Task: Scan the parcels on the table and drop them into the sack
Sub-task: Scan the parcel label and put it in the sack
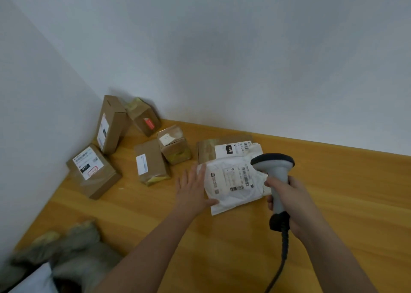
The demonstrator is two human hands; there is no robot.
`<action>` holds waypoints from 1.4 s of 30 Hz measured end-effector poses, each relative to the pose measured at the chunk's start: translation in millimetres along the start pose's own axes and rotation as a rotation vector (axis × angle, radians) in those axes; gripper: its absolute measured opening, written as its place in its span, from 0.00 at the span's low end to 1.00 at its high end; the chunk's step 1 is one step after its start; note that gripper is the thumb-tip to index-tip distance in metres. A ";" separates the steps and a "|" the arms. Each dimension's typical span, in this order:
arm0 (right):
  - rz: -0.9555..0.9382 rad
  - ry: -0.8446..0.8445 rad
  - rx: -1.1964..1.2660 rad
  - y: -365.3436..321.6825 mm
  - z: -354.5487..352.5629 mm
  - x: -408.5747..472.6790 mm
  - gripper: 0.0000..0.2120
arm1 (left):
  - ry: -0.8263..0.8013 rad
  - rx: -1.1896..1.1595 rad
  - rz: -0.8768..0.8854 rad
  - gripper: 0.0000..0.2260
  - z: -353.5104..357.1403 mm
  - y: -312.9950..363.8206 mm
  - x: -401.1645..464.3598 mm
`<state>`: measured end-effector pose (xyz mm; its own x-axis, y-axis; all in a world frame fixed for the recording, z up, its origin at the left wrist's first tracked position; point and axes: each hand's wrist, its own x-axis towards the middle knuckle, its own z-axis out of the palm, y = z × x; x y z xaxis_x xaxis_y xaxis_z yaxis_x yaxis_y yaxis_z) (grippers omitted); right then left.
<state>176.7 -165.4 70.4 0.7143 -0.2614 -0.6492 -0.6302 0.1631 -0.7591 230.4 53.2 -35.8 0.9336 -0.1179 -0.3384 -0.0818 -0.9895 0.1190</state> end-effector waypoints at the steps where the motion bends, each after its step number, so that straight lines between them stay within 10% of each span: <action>1: 0.000 -0.005 0.000 1.9 2.8 -4.7 0.08 | -0.021 -0.074 -0.002 0.51 4.5 -4.6 -0.7; 9: -0.038 0.009 0.016 9.8 13.3 -34.0 0.07 | -0.191 -0.136 -0.061 0.34 26.9 -7.2 -26.1; 16: -0.038 0.054 0.009 26.6 11.9 -29.8 0.08 | -0.336 -1.086 -0.394 0.41 35.8 27.7 -27.8; 22: -0.008 0.098 0.021 34.6 2.9 -16.6 0.08 | -0.497 -1.391 -0.481 0.18 42.4 30.6 -33.9; 42: -0.256 -0.160 -0.068 -12.1 108.0 -89.1 0.11 | -0.370 -1.797 -0.191 0.24 -75.7 -82.9 -146.9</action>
<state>153.5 -41.4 132.3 0.8878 -0.1322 -0.4408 -0.4388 0.0459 -0.8974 126.4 158.9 74.7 0.7489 -0.2840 -0.5987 0.6608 0.2522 0.7069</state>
